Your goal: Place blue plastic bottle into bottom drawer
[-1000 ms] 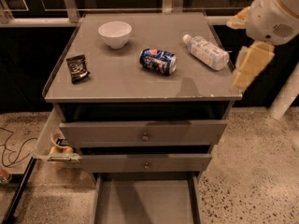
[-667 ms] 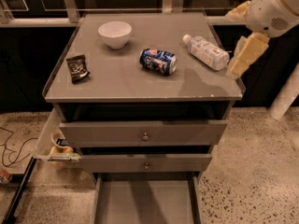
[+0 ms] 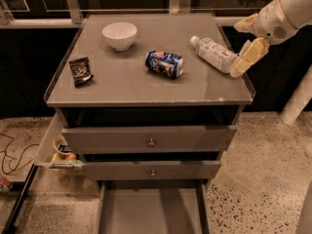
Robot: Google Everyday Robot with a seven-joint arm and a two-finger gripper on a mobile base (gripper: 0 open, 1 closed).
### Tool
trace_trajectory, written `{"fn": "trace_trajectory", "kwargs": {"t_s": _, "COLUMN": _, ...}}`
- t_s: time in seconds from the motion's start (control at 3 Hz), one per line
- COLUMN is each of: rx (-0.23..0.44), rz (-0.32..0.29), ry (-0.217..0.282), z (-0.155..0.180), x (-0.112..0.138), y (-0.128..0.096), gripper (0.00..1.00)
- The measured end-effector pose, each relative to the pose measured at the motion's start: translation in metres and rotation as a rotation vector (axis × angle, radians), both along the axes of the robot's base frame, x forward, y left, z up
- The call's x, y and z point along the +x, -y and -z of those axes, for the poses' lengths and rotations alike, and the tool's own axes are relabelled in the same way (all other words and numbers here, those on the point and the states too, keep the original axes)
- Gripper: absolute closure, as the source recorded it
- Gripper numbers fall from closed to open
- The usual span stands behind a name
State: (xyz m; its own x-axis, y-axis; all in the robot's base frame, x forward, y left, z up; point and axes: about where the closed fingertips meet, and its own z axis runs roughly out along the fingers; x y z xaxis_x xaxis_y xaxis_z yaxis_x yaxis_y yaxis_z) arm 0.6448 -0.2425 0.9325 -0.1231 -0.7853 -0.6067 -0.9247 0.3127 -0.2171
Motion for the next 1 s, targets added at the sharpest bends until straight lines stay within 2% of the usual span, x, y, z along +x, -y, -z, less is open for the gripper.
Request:
{"fn": "trace_trajectory", "kwargs": {"t_s": 0.33, "rx": -0.007, "rz": -0.007, "ry": 0.005, "z": 0.003, "x": 0.003, "y": -0.005, "gripper": 0.00}}
{"fn": "trace_trajectory", "kwargs": {"t_s": 0.67, "rx": -0.012, "rz": 0.009, "ry": 0.002, "z": 0.018, "x": 0.017, "y": -0.013, "gripper": 0.00}}
{"fn": "trace_trajectory", "kwargs": {"t_s": 1.0, "rx": 0.056, "rz": 0.057, "ry": 0.009, "z": 0.032, "x": 0.040, "y": -0.013, "gripper": 0.00}}
